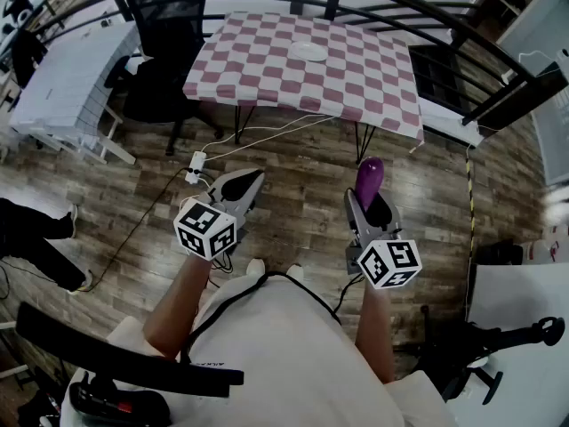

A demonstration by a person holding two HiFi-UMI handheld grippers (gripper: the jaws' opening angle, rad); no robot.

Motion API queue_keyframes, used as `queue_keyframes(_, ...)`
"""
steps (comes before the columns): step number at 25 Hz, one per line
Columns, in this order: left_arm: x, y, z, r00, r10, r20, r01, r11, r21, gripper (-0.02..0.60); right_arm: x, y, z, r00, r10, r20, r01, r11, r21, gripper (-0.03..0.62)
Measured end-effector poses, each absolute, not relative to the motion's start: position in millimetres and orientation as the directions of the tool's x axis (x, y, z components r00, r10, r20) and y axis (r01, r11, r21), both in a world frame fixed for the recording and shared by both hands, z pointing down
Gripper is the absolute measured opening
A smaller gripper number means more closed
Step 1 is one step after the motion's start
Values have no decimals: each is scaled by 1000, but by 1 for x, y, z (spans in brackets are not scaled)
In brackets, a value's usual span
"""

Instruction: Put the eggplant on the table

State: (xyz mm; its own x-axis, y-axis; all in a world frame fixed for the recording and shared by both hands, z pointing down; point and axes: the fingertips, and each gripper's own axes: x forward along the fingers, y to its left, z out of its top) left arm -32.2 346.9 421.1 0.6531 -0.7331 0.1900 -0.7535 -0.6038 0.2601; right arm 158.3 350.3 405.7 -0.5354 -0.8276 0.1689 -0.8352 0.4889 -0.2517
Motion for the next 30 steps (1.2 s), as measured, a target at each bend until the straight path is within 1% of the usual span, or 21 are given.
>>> queue_keyframes(9,-26,344,420,651,-735,189,-756,-605,251,6,165,349,404,-539,-828,156,-830,490,-267,201)
queue_keyframes(14,-26,345,421,651,-736,188,-756,-603,254,6,163,352,404,-547,-821,159,-829,506,-240,202)
queue_keyframes(20,-27,346,423,648,-736,194,-759,-603,245,6,165,349,404,-548,-823,149,-823,497,-277,201)
queue_keyframes(25,-31,351,422,659,-727,192,-751,-621,226,6,158,351,407,-551,-818,164,-823,499,-273,201)
queue_keyframes(30,-43,350,418,667,-725,171,-744,-633,215,5,147,350,401,-539,-831,140,-831,496,-251,202)
